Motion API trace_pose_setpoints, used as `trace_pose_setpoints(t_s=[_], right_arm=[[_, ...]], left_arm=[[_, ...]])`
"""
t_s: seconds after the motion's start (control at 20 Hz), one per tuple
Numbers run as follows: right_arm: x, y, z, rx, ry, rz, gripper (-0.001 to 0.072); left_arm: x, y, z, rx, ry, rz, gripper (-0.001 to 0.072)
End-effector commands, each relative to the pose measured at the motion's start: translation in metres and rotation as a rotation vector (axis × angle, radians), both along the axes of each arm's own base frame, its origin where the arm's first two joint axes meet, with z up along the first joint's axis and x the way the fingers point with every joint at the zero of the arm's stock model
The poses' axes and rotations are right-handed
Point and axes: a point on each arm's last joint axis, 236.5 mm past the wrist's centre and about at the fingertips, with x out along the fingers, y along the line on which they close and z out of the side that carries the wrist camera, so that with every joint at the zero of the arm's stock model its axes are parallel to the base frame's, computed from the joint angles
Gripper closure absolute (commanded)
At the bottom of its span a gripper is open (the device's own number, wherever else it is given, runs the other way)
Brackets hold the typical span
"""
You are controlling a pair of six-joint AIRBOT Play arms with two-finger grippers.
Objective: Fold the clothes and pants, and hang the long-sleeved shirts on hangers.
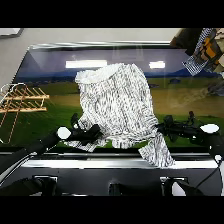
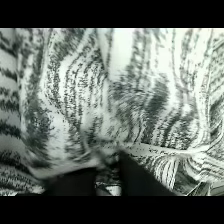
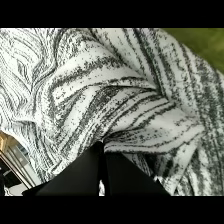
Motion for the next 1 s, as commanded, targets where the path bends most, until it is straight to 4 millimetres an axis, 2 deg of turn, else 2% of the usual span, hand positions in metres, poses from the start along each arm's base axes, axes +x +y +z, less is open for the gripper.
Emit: trace_pose_setpoints(t_s=[0.0, 0.1, 0.2, 0.3, 0.4, 0.5, 0.6, 0.65, 0.75, 0.95], right_arm=[[-0.006, 0.006, 0.011, 0.007, -0.024, 0.038, 0.0679], [-0.013, 0.01, 0.028, -0.006, -0.061, 0.064, 0.068], [-0.036, 0.016, 0.044, -0.021, -0.048, 0.107, 0.068], [-0.075, 0.026, 0.059, -0.045, -0.017, 0.184, 0.068], [-0.119, 0.035, 0.076, -0.067, 0.022, 0.231, 0.068], [-0.155, 0.045, 0.094, -0.065, 0.052, 0.211, 0.068], [-0.171, 0.048, 0.11, -0.069, 0.062, 0.153, 0.068], [-0.167, 0.047, 0.116, -0.067, 0.056, 0.126, 0.068], [-0.138, 0.04, 0.127, -0.049, 0.024, 0.062, 0.068], [-0.051, 0.025, 0.135, 0.048, -0.026, -0.022, 0.0679]], left_arm=[[0.017, 0.007, 0.009, -0.03, -0.008, 0.059, 0.068], [0.02, 0.025, 0.029, -0.033, -0.042, 0.021, 0.068], [0.008, 0.056, 0.051, 0.006, -0.055, -0.046, 0.0681], [-0.017, 0.086, 0.075, 0.065, -0.071, -0.13, 0.0681], [-0.053, 0.107, 0.098, 0.122, -0.09, -0.22, 0.0681], [-0.088, 0.113, 0.123, 0.124, -0.123, -0.288, 0.0681], [-0.109, 0.114, 0.143, 0.101, -0.157, -0.291, 0.0681], [-0.111, 0.114, 0.15, 0.093, -0.182, -0.272, 0.0681], [-0.098, 0.112, 0.159, 0.072, -0.234, -0.214, 0.0681], [-0.03, 0.093, 0.18, -0.078, -0.331, -0.02, 0.0681]])
